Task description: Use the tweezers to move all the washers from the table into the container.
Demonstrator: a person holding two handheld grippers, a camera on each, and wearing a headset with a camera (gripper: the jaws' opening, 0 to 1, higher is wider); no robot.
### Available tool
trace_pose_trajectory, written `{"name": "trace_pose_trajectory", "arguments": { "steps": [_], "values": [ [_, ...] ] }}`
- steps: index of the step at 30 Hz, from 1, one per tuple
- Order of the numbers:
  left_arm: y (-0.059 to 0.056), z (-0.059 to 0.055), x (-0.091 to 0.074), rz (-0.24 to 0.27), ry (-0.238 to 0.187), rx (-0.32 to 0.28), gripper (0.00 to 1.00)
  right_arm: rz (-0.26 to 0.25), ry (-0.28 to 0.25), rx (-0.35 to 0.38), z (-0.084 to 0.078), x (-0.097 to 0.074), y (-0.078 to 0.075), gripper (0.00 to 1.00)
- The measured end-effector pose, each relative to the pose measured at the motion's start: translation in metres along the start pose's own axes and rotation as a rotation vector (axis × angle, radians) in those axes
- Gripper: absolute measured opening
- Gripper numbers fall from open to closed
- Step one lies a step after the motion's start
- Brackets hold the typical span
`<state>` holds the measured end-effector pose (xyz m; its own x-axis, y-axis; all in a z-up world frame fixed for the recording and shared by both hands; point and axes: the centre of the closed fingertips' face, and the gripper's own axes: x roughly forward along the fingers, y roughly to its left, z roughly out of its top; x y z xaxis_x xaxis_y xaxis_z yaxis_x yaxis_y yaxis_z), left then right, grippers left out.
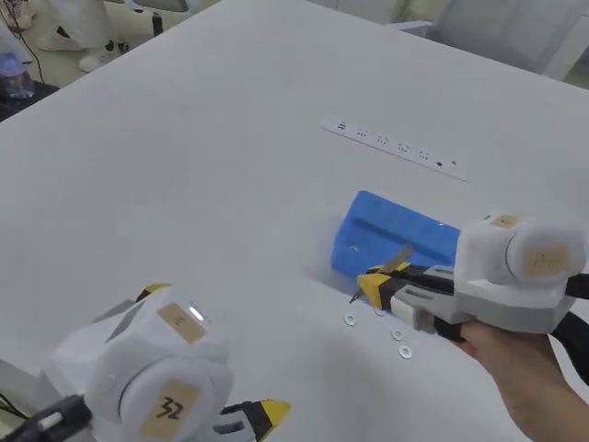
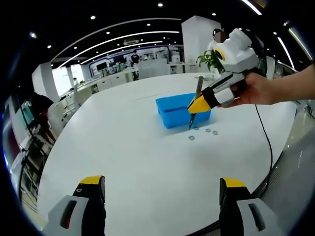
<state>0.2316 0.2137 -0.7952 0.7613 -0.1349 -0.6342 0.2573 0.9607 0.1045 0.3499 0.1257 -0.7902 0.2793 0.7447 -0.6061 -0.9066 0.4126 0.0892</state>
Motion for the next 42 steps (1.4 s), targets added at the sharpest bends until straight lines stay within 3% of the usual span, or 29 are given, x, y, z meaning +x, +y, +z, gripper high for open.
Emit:
{"name": "trace_pose_trajectory", "arguments": {
  "steps": [10,21,25,28,42],
  "values": [
    [0.0,-0.002,0.0,0.001,0.01,0.005,0.99,-0.015,0.046,-0.009,-0.018,0.011,-0.007,0.04],
    [0.0,-0.002,0.001,-0.001,0.012,0.004,0.99,-0.015,0.063,-0.007,-0.026,0.016,-0.009,0.04],
    [0.0,-0.002,0.001,0.0,0.013,0.005,0.99,-0.021,0.054,-0.013,-0.026,0.016,-0.007,0.04],
    [0.0,-0.003,0.001,0.0,0.017,0.008,0.99,-0.028,0.06,-0.059,-0.027,0.016,-0.007,0.03],
    [-0.001,-0.002,0.001,-0.005,0.012,0.01,0.99,-0.022,0.087,-0.09,-0.023,0.014,-0.006,0.03]
  ]
}}
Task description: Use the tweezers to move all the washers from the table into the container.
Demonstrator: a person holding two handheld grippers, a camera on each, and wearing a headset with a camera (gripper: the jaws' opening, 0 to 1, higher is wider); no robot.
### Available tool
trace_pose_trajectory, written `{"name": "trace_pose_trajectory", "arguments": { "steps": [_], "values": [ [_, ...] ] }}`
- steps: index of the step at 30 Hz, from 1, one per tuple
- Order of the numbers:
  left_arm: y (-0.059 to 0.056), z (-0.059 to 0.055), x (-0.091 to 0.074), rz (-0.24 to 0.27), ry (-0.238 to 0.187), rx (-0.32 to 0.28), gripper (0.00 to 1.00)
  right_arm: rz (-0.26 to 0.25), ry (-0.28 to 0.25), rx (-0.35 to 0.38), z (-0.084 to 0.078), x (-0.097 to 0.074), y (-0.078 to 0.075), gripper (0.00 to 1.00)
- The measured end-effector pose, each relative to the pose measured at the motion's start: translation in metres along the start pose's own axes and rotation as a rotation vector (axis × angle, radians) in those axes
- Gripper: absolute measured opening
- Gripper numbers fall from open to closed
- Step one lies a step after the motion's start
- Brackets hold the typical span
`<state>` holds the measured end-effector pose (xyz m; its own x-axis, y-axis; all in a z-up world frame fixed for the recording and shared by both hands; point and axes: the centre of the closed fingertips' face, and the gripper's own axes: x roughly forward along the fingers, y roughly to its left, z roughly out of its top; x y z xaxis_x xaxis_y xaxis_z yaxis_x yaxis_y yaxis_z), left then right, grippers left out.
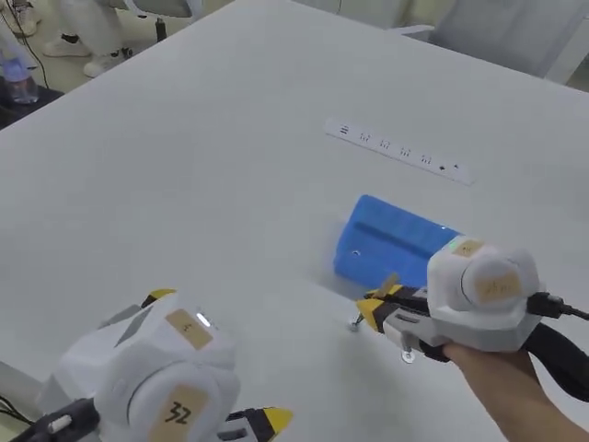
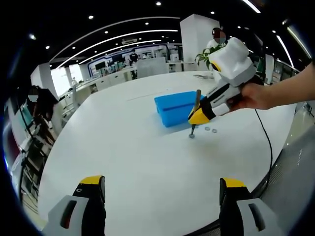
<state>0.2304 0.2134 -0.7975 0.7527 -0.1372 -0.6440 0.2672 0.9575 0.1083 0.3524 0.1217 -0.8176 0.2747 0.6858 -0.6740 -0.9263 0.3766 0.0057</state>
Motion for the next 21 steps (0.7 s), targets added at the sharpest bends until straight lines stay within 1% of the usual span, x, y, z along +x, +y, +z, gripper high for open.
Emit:
{"name": "trace_pose_trajectory", "arguments": {
  "steps": [2,5,7,9,14,16,19,21],
  "values": [
    [0.0,0.0,0.0,0.0,-0.002,-0.001,0.99,0.01,-0.013,0.013,0.006,-0.003,-0.001,0.03],
    [0.0,0.0,0.0,-0.002,0.001,0.0,0.99,0.017,-0.026,0.012,0.015,-0.009,-0.002,0.03],
    [-0.002,-0.001,0.001,-0.013,0.004,-0.003,0.99,0.024,-0.037,0.014,0.023,-0.014,-0.003,0.03],
    [-0.002,-0.001,0.001,-0.01,0.002,0.004,0.99,0.025,-0.054,0.022,0.032,-0.02,-0.005,0.03],
    [-0.002,-0.001,0.0,-0.016,0.002,-0.002,0.99,0.004,-0.117,0.036,0.058,-0.033,-0.012,0.03],
    [-0.003,-0.001,0.001,-0.016,0.003,0.003,0.99,-0.008,-0.133,0.037,0.066,-0.036,-0.016,0.03],
    [-0.003,-0.002,0.001,-0.017,0.009,0.002,0.98,-0.022,-0.151,0.034,0.076,-0.038,-0.023,0.03],
    [-0.002,-0.002,0.001,-0.015,0.008,0.003,0.98,-0.032,-0.158,0.033,0.079,-0.038,-0.026,0.03]
  ]
}}
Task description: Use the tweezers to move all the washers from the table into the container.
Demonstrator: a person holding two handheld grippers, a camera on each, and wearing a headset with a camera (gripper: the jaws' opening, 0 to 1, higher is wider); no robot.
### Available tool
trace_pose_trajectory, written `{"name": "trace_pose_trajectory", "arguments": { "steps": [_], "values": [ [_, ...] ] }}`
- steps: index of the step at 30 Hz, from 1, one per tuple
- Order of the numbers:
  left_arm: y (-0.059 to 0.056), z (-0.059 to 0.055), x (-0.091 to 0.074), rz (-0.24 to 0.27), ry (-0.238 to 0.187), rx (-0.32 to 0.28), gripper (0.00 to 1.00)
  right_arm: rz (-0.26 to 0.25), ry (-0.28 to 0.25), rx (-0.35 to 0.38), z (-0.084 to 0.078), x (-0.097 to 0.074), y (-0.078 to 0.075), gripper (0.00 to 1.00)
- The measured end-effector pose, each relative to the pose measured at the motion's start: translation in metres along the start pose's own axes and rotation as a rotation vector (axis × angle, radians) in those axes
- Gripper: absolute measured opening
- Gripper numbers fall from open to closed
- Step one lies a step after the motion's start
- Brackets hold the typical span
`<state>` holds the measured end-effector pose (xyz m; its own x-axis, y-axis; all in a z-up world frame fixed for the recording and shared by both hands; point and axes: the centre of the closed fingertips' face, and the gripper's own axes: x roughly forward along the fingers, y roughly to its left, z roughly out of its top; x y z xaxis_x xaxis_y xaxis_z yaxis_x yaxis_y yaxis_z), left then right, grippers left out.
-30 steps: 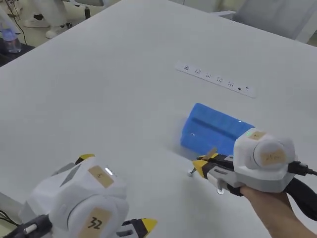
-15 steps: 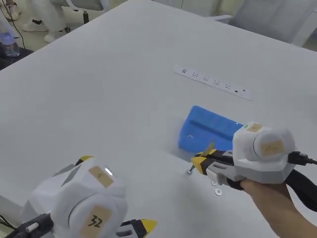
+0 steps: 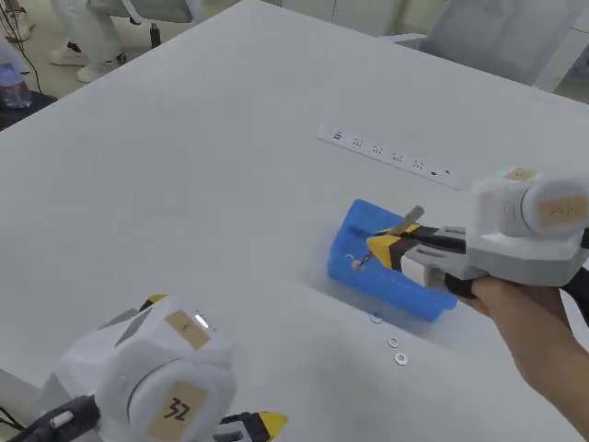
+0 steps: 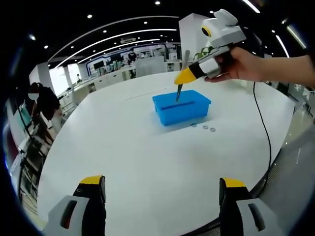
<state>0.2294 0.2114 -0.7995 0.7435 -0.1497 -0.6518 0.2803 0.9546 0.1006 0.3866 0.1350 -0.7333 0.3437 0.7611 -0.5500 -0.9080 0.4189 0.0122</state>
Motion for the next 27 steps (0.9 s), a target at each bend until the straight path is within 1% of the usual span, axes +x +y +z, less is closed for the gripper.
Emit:
{"name": "trace_pose_trajectory", "arguments": {
  "steps": [1,4,8,12,13,14,15,17,19,23,25,27],
  "values": [
    [0.0,0.0,0.0,0.0,0.0,0.0,0.98,-0.01,-0.005,-0.002,0.003,0.001,-0.003,0.03],
    [-0.001,0.0,0.0,-0.004,0.003,-0.001,0.98,-0.028,-0.003,0.004,0.006,0.004,-0.012,0.03],
    [-0.001,-0.001,0.0,-0.004,0.005,0.0,0.98,-0.046,0.0,0.001,0.005,0.009,-0.021,0.02],
    [-0.001,-0.001,0.0,-0.003,0.009,0.001,0.98,-0.061,0.008,0.002,0.001,0.016,-0.03,0.03],
    [-0.001,-0.001,0.0,-0.005,0.008,0.0,0.98,-0.067,0.012,0.008,0.0,0.015,-0.035,0.03],
    [-0.002,-0.001,0.0,-0.009,0.007,-0.001,0.98,-0.07,0.014,0.009,-0.002,0.017,-0.037,0.03],
    [-0.003,0.001,-0.001,-0.018,-0.002,-0.005,0.98,-0.071,0.017,0.011,-0.006,0.022,-0.039,0.03],
    [-0.004,0.005,-0.002,-0.023,-0.028,-0.012,0.98,-0.078,0.023,0.027,-0.011,0.025,-0.042,0.03],
    [-0.003,0.005,-0.002,-0.019,-0.024,-0.013,0.98,-0.084,0.028,0.052,-0.014,0.028,-0.05,0.03],
    [-0.003,0.005,-0.002,-0.016,-0.023,-0.013,0.98,-0.09,0.05,0.079,-0.025,0.037,-0.056,0.03],
    [-0.003,0.005,-0.002,-0.016,-0.023,-0.014,0.98,-0.092,0.062,0.08,-0.031,0.045,-0.059,0.03],
    [-0.002,0.004,-0.002,-0.015,-0.022,-0.013,0.98,-0.094,0.073,0.079,-0.036,0.049,-0.059,0.03]
  ]
}}
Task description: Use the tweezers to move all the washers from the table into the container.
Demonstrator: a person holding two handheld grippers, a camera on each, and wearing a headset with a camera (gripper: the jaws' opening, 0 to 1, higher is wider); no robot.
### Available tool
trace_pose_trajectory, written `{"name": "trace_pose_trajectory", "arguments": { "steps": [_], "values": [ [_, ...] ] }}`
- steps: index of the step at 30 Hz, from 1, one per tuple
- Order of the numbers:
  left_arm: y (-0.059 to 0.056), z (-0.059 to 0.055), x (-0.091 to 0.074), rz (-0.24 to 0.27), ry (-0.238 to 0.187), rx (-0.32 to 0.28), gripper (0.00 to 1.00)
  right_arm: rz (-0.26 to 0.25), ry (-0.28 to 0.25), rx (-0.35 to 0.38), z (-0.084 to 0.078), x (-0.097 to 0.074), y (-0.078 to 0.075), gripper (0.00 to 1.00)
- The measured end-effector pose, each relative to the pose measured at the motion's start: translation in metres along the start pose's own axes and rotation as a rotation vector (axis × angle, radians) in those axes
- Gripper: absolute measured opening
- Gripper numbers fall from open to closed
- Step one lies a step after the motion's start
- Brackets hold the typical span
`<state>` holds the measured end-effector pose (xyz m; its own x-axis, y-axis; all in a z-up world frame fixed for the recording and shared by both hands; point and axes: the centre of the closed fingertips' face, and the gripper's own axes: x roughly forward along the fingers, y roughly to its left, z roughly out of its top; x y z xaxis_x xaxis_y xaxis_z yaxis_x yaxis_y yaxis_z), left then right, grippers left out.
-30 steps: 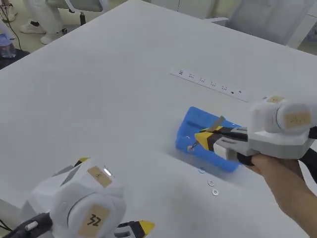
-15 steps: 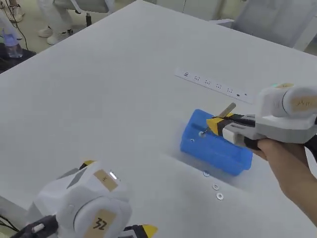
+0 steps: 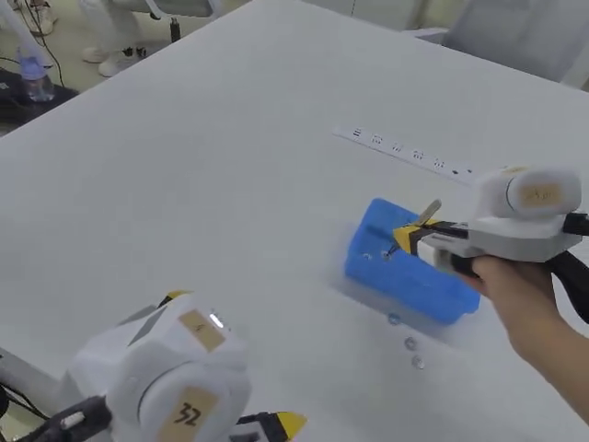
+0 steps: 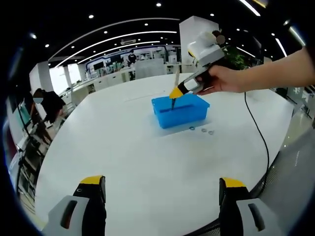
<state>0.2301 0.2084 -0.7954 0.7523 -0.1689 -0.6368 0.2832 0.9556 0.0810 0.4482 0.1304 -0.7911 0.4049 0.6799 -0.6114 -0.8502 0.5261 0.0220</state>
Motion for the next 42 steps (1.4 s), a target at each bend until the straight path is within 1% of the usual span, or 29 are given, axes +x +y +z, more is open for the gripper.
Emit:
{"name": "trace_pose_trajectory", "arguments": {
  "steps": [2,4,6,7,11,14,16,17,18,20,24,27,30,32,34,35,37,42],
  "values": [
    [0.0,0.0,0.0,-0.001,0.001,0.001,0.98,-0.003,0.014,-0.006,-0.005,0.005,-0.002,0.03],
    [0.0,-0.001,0.001,-0.001,0.004,0.002,0.98,0.0,0.022,0.0,-0.005,0.007,-0.002,0.03],
    [-0.001,-0.001,0.001,-0.003,0.006,0.004,0.98,-0.001,0.028,0.004,-0.011,0.012,-0.001,0.03],
    [-0.001,-0.001,0.001,-0.003,0.007,0.005,0.98,-0.003,0.032,0.002,-0.011,0.012,-0.002,0.03],
    [-0.001,-0.001,0.001,-0.003,0.008,0.004,0.98,-0.015,0.041,-0.019,-0.013,0.015,-0.002,0.03],
    [-0.001,-0.002,0.002,-0.003,0.012,0.006,0.98,-0.028,0.05,-0.057,-0.016,0.018,-0.006,0.03],
    [-0.001,-0.002,0.002,-0.002,0.014,0.008,0.98,-0.014,0.058,-0.047,-0.017,0.019,-0.002,0.03],
    [-0.001,-0.002,0.002,-0.001,0.014,0.008,0.97,-0.014,0.05,-0.05,-0.017,0.018,-0.002,0.03],
    [-0.001,-0.002,0.002,-0.001,0.014,0.007,0.97,-0.019,0.031,-0.056,-0.014,0.019,-0.002,0.03],
    [0.0,-0.003,0.002,0.001,0.015,0.007,0.97,-0.016,0.042,-0.038,-0.017,0.021,-0.003,0.03],
    [0.0,-0.003,0.002,0.001,0.017,0.011,0.97,-0.019,0.039,-0.036,-0.019,0.02,-0.003,0.03],
    [0.0,-0.003,0.002,0.001,0.017,0.01,0.97,-0.02,0.034,-0.026,-0.018,0.019,-0.004,0.03],
    [-0.001,-0.002,0.002,-0.001,0.011,0.011,0.97,-0.019,0.054,0.015,-0.017,0.019,-0.004,0.04],
    [-0.001,-0.003,0.002,0.0,0.015,0.012,0.97,-0.023,0.052,0.011,-0.016,0.019,-0.006,0.04],
    [-0.001,-0.003,0.002,0.001,0.017,0.012,0.97,-0.038,0.039,-0.01,-0.013,0.016,-0.008,0.04],
    [-0.001,-0.003,0.002,0.002,0.017,0.013,0.97,-0.036,0.038,-0.014,-0.011,0.012,-0.005,0.04],
    [0.0,-0.003,0.002,0.003,0.017,0.014,0.97,-0.043,0.019,-0.026,-0.006,0.005,-0.004,0.04],
    [0.0,-0.003,0.002,0.003,0.016,0.016,0.97,-0.037,-0.027,-0.032,0.008,-0.016,0.002,0.04]
  ]
}}
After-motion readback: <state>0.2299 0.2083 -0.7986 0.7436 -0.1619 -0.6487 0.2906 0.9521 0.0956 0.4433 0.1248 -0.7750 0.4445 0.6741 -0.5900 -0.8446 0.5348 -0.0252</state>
